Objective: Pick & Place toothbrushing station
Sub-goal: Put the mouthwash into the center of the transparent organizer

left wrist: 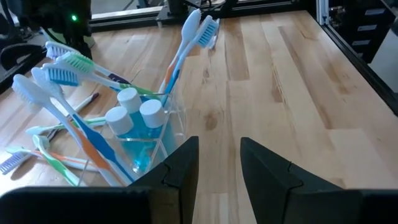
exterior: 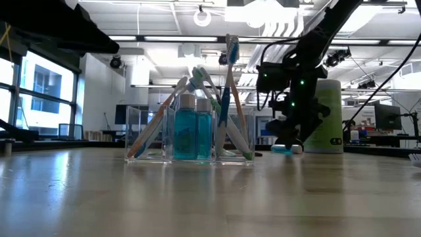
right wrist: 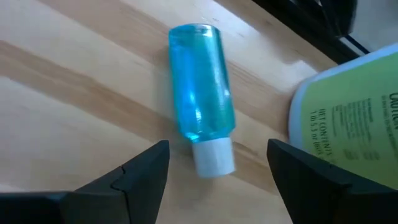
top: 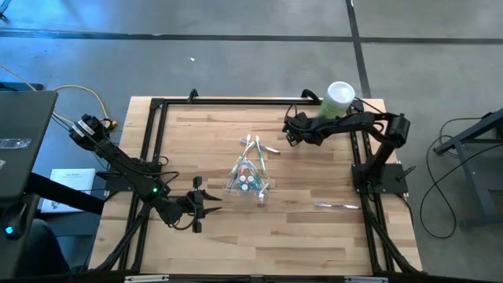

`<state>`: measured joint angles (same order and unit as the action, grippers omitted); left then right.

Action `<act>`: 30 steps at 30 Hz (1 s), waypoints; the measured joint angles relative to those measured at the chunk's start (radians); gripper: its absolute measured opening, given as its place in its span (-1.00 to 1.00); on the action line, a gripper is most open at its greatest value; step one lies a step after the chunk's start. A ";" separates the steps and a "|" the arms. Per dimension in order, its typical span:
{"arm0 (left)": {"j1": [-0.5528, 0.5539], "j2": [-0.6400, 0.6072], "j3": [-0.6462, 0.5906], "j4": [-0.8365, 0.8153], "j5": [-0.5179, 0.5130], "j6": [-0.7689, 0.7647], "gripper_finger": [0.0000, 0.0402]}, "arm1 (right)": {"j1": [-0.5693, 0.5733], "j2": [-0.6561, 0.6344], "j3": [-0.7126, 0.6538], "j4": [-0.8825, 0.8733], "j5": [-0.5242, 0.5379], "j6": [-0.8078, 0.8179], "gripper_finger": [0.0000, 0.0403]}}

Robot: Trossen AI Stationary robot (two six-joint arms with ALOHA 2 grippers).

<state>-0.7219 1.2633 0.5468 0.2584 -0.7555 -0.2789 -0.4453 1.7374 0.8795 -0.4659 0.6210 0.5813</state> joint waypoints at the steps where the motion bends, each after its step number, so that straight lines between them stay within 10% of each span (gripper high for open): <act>1: 0.000 0.000 0.000 0.000 0.000 -0.010 -0.44 | -0.007 0.000 0.000 0.001 -0.008 -0.008 0.31; 30: 0.000 0.000 0.000 -0.004 0.000 -0.017 -0.44 | -0.071 0.063 0.004 0.061 -0.142 -0.047 0.13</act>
<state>-0.7219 1.2633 0.5468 0.2541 -0.7555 -0.2955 -0.5167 1.8008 0.8837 -0.4050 0.4789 0.5347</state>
